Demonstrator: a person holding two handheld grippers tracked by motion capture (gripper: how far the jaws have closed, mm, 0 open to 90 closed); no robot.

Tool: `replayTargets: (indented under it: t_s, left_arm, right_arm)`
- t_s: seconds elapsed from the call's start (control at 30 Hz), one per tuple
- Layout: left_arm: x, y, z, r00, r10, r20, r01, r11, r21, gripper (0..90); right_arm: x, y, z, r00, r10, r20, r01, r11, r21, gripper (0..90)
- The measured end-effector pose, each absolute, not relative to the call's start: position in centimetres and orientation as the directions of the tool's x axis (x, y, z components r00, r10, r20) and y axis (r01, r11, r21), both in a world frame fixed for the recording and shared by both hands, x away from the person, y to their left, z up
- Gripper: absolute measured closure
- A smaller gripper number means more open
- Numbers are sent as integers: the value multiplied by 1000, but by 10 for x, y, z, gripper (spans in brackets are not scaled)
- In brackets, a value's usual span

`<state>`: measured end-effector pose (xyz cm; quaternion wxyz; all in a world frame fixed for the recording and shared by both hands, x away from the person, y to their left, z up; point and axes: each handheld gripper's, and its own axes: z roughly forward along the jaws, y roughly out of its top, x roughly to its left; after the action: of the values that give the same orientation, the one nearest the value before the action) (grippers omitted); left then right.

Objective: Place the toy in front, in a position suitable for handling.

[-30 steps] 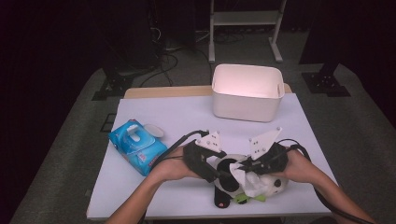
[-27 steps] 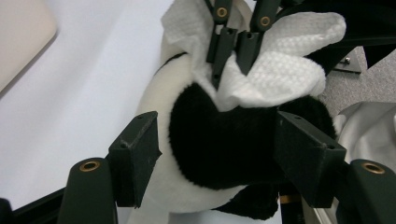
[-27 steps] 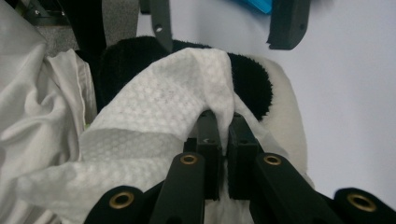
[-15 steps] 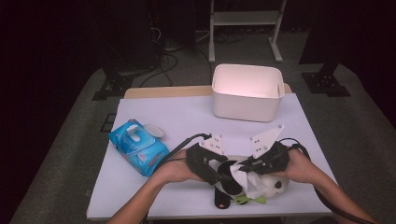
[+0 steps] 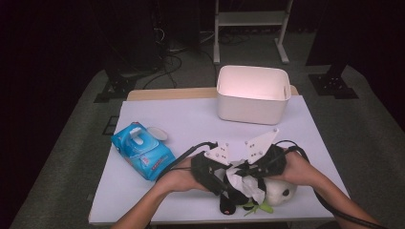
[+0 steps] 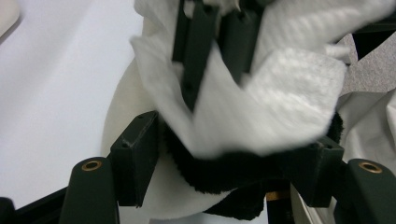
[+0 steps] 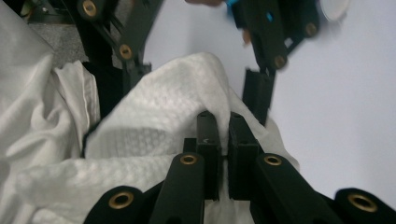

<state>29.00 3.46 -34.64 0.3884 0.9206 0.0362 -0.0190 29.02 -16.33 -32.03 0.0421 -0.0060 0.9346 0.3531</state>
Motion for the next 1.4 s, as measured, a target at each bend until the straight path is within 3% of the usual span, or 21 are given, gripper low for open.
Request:
replayTargets:
  t_s: [0.43,0.57,0.9,1.2,1.3,1.4]
  left_arm:
    - [289,34,-345,997,45,-62,76,-706,704,323]
    - [289,32,-343,998,35,-60,67,-716,695,323]
    - [290,33,-344,997,37,-65,71,-713,697,322]
    - [290,31,-342,998,34,-60,67,-723,688,322]
    - [290,29,-342,998,38,-56,66,-729,681,322]
    - [290,31,-343,998,44,-54,69,-732,677,322]
  right_arm:
    - [295,-211,-327,-989,132,-71,63,795,604,839]
    - [296,-220,-326,-985,164,-61,92,783,616,734]
    - [289,-236,-305,-982,177,-59,93,739,667,674]
    - [285,-220,-324,-990,137,-29,89,773,628,545]
    - [285,-212,-328,-991,125,-42,72,782,619,550]
    - [287,-204,-331,-992,116,-51,62,792,608,658]
